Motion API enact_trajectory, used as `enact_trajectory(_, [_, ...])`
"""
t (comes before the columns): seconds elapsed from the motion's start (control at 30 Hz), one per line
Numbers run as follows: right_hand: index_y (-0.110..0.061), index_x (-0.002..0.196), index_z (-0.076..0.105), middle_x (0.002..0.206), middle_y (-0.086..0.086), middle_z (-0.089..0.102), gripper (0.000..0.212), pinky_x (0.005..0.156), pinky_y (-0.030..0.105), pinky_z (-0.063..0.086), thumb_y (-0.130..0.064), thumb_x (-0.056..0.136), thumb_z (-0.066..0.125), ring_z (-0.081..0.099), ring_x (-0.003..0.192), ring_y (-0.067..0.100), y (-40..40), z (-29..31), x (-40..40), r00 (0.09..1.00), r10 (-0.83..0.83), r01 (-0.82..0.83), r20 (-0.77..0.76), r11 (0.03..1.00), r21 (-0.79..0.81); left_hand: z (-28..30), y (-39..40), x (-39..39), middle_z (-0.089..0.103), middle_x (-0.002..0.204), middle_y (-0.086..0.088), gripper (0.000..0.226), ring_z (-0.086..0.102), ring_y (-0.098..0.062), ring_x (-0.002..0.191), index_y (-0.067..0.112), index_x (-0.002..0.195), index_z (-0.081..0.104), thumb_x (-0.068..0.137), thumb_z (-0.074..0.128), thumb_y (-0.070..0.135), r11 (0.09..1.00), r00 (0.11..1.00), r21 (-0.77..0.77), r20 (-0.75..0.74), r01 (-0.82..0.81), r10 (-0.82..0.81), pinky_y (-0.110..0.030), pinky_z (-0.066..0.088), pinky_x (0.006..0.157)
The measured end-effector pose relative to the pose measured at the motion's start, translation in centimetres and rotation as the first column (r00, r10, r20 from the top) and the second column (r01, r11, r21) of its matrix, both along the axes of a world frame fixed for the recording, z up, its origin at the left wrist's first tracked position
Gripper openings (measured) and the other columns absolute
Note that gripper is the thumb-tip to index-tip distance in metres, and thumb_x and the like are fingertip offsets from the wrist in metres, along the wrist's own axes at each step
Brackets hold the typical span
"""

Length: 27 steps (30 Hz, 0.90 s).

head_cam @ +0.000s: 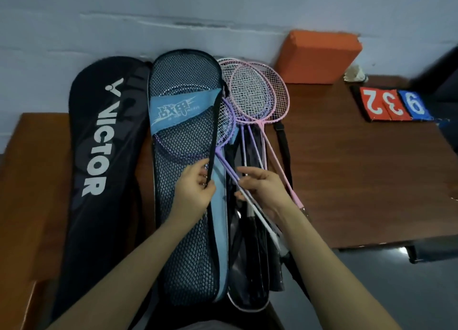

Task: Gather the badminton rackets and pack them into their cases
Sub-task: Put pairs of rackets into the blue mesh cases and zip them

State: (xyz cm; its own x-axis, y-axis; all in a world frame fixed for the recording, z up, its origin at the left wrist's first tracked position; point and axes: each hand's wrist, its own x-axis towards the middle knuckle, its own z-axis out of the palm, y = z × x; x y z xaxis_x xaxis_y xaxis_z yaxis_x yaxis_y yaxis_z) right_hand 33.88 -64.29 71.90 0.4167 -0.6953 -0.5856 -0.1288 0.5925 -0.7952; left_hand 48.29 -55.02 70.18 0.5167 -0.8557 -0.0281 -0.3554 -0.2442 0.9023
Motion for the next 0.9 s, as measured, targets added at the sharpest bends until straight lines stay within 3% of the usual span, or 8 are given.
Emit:
enact_trajectory(0.1, [0.005,0.109,0.063,0.073,0.015,0.066,0.028,0.056,0.029,0.057,0.011,0.083,0.056,0.06,0.047,0.022,0.3,-0.6,1.0,0.998,-0.065,0.065,-0.009,0.998,-0.021,0.7,-0.6,0.3,0.06,0.103,-0.012,0.047,0.061,-0.021,0.091,0.012,0.127,0.052,0.083,0.062,0.003,1.0,0.992,-0.017,-0.126,-0.026,0.024,-0.034,0.053,0.084])
enact_trajectory(0.23, [0.003,0.109,0.063,0.081,0.015,0.068,0.025,0.058,0.025,0.056,0.008,0.086,0.055,0.062,0.053,0.019,0.7,-0.6,1.9,0.994,-0.088,0.089,0.057,0.996,-0.014,2.6,-2.2,0.3,0.061,0.108,-0.009,0.047,0.062,-0.013,0.087,0.009,0.127,0.053,0.083,0.062,-0.003,0.998,0.95,-0.052,-0.312,-0.041,0.023,-0.018,0.051,0.08])
enact_trajectory(0.37, [0.006,0.112,0.061,0.094,0.02,0.067,0.026,0.079,0.034,0.058,0.006,0.088,0.052,0.066,0.072,0.027,0.6,0.0,0.9,0.969,-0.126,0.101,0.211,0.987,0.125,2.6,-2.2,0.1,0.06,0.115,-0.008,0.046,0.061,-0.005,0.09,0.009,0.127,0.053,0.083,0.062,-0.003,0.995,0.942,-0.076,-0.332,-0.064,0.035,-0.015,0.051,0.082])
enact_trajectory(0.43, [0.008,0.112,0.06,0.098,0.024,0.066,0.026,0.082,0.036,0.056,0.006,0.088,0.051,0.065,0.078,0.031,0.4,0.2,0.4,0.961,-0.145,0.107,0.237,0.981,0.163,2.1,-1.7,-0.3,0.06,0.118,-0.008,0.048,0.062,-0.006,0.089,0.008,0.128,0.052,0.083,0.062,-0.002,0.997,0.944,-0.06,-0.328,-0.056,0.034,-0.016,0.051,0.083])
enact_trajectory(0.57, [0.007,0.113,0.058,0.09,0.02,0.066,0.037,0.073,0.026,0.057,0.018,0.078,0.054,0.067,0.069,0.024,-0.1,-0.5,1.3,0.989,-0.088,0.089,0.12,0.996,-0.002,2.5,-1.2,-0.2,0.063,0.108,-0.005,0.046,0.064,0.0,0.074,0.004,0.125,0.055,0.081,0.063,-0.005,0.995,0.925,-0.088,-0.379,-0.054,0.017,-0.014,0.052,0.076])
enact_trajectory(0.7, [0.0,0.107,0.062,0.096,0.021,0.064,0.037,0.078,0.03,0.055,0.018,0.075,0.056,0.066,0.071,0.022,-1.7,-1.3,4.1,0.99,-0.106,0.117,0.095,0.986,-0.122,3.6,-0.9,0.2,0.066,0.101,-0.001,0.044,0.066,-0.003,0.075,0.006,0.123,0.057,0.081,0.063,-0.006,0.993,0.913,-0.1,-0.408,-0.061,0.015,-0.016,0.052,0.074])
enact_trajectory(0.83, [0.0,0.119,0.059,0.111,0.01,0.063,0.033,0.076,0.012,0.049,0.007,0.086,0.053,0.06,0.096,0.016,-2.6,-1.8,6.0,0.991,0.102,-0.129,-0.091,0.92,-0.37,3.8,-0.7,0.9,0.067,0.106,-0.001,0.041,0.065,-0.002,0.08,0.012,0.121,0.059,0.082,0.064,-0.001,0.983,0.883,-0.08,-0.455,-0.164,0.111,-0.016,0.051,0.07])
enact_trajectory(0.9, [-0.003,0.123,0.057,0.117,0.006,0.06,0.033,0.085,0.017,0.05,0.003,0.091,0.05,0.06,0.102,0.016,-2.7,-2.4,5.5,0.956,0.214,-0.283,-0.203,0.858,-0.428,3.4,-0.8,1.3,0.065,0.107,-0.003,0.041,0.065,-0.003,0.084,0.012,0.122,0.058,0.082,0.064,0.0,0.984,0.883,-0.059,-0.453,-0.171,0.126,-0.018,0.053,0.076])
